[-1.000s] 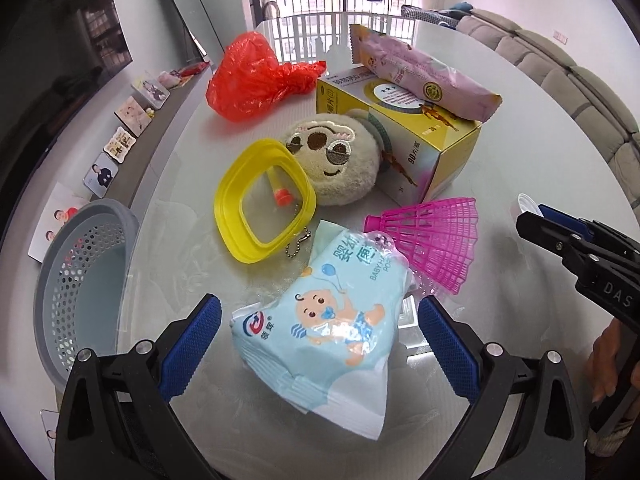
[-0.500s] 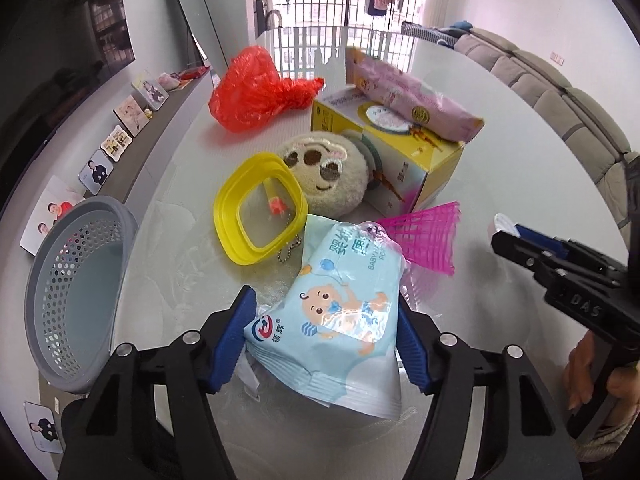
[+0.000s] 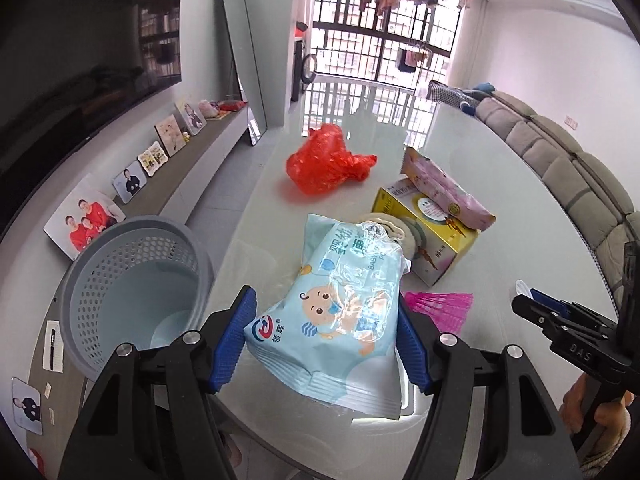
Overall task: Collect trash
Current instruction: 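Carry the wipes pack and cap over the grey wastebasket and release both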
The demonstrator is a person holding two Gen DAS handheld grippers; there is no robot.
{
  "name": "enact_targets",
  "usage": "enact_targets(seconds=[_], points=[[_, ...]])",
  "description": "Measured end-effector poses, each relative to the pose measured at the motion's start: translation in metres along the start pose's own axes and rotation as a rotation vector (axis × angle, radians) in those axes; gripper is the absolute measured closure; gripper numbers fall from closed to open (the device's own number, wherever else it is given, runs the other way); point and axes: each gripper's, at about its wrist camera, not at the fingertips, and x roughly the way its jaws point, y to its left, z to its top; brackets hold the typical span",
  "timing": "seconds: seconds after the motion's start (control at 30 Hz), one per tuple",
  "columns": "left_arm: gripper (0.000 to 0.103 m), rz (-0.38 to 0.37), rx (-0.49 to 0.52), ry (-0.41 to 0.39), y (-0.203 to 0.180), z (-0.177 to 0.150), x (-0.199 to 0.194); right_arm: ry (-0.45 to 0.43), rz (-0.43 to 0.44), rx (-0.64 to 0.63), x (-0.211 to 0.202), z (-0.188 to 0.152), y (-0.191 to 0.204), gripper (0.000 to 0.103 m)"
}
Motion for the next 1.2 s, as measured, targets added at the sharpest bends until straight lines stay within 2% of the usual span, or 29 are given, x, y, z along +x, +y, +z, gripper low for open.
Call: enact_targets(seconds=[0.17,0.27,0.6,0.9,1.07,1.2], points=[[0.038,0.075,-0.050,-0.025,0.037,-0.006,-0.008,-0.018,0.070,-0.074,-0.012,0.011,0.046,0.064],[0.038,0.136,-0.083,-0.029,0.066,-0.013,-0.010,-0.012,0.128,-0.122,-0.005,0.019,0.082,0.064],[0.038,0.268,-0.230,0.013,0.171,-0.038,0.004,0.120,0.268,-0.298,0.074,0.031,0.214,0.064],[0.038,0.291,-0.295,0.048,0.230,-0.050,0.030,0.194,0.292,-0.392,0.144,0.039,0.295,0.064],[0.038,0.283,-0.323,0.078,0.254,-0.053,0.046,0.258,0.272,-0.420,0.182,0.039,0.318,0.064],[0.038,0.270,-0.322,0.093,0.262,-0.052,0.054,0.273,0.271,-0.417,0.201,0.037,0.324,0.064]])
